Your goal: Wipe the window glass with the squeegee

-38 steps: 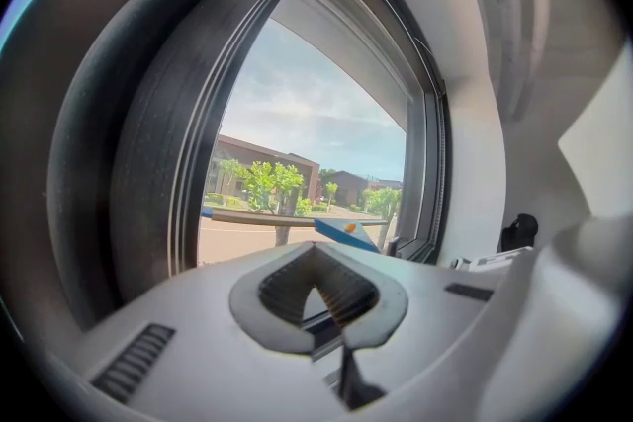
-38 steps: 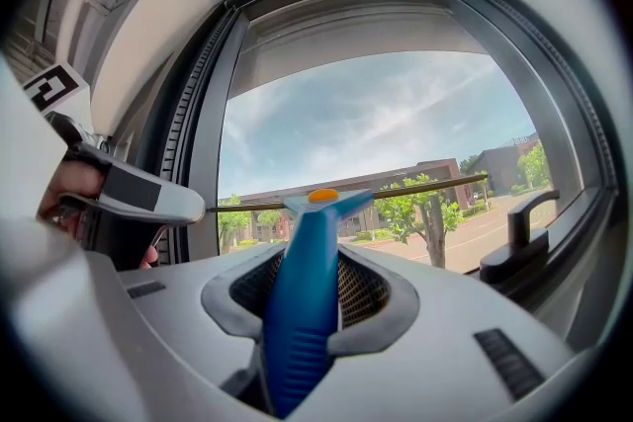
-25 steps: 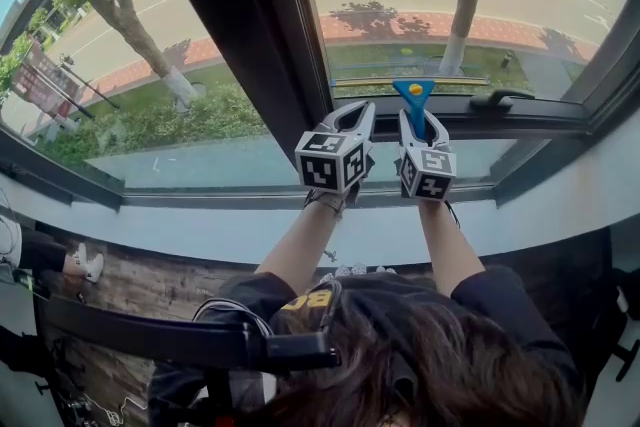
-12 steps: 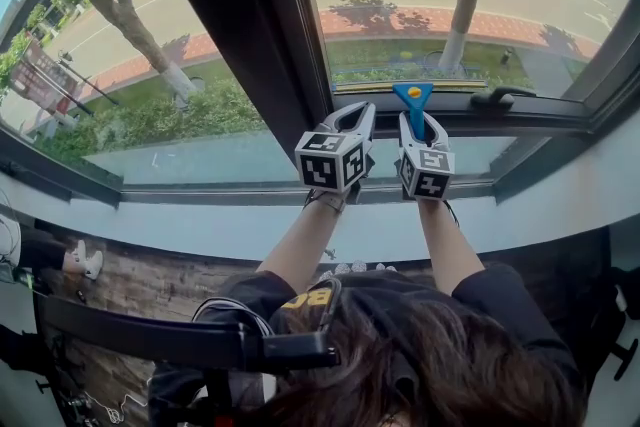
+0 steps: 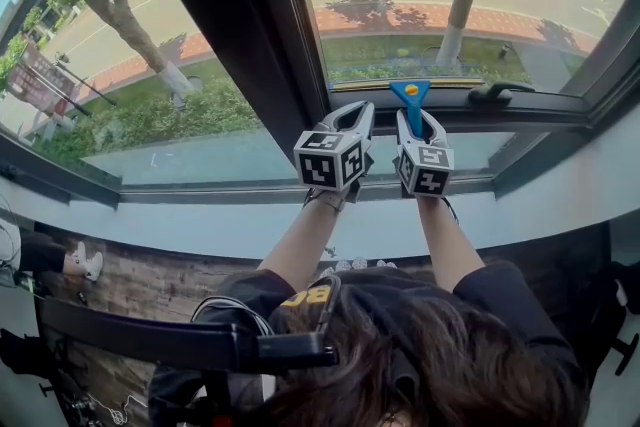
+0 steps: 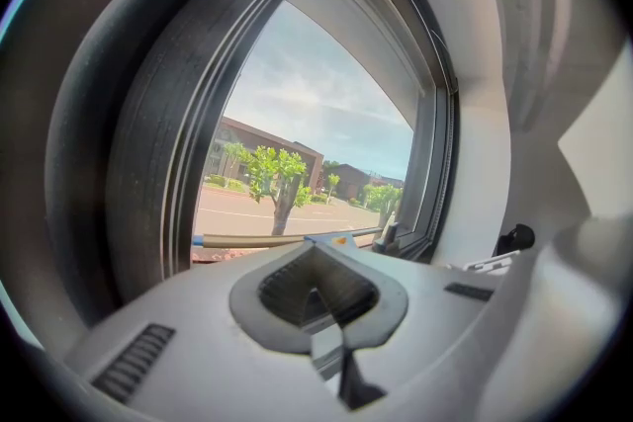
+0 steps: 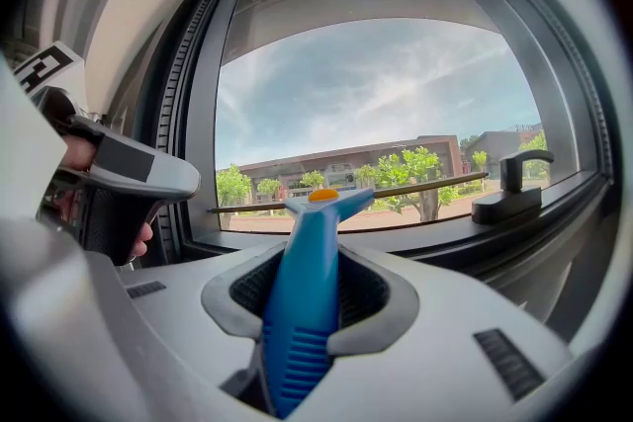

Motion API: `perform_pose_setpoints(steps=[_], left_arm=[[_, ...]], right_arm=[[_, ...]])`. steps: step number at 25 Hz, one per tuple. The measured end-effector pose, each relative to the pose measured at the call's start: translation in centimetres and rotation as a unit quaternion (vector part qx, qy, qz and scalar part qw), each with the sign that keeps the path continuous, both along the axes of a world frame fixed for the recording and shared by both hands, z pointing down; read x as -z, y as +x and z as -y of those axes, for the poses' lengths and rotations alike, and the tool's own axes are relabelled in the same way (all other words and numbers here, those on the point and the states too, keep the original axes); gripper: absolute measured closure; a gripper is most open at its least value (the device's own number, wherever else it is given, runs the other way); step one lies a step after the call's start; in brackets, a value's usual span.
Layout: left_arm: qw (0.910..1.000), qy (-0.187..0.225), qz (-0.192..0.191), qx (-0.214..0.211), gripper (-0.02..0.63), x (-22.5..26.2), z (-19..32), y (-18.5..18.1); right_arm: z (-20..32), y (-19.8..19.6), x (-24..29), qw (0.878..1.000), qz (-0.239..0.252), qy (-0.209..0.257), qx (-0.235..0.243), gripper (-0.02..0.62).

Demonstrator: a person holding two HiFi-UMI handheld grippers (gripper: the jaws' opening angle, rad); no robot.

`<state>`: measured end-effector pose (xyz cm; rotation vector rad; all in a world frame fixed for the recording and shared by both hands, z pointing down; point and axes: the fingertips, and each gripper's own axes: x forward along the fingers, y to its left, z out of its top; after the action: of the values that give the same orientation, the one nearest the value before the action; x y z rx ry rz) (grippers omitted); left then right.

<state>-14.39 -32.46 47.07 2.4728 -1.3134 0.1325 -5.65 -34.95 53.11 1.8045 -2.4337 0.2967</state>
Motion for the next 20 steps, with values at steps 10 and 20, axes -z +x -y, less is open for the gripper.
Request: perform_pose_setpoints(steps=[10,20], left_arm=[[1.0,-0.005,-0.002,0.0,0.604,-0.2,0.0,0.0],[0.9999,-0.011,-0.009,0.002,0.604,-0.7,-0.1,0.0]], right_arm=[[-0.1,-0.1,-0.4,0.999,0.021,-0.037,-0.003,0.462],[-0.3,0.1,-1.1,0.997,0.005,-0.081,-0.002,0.462]])
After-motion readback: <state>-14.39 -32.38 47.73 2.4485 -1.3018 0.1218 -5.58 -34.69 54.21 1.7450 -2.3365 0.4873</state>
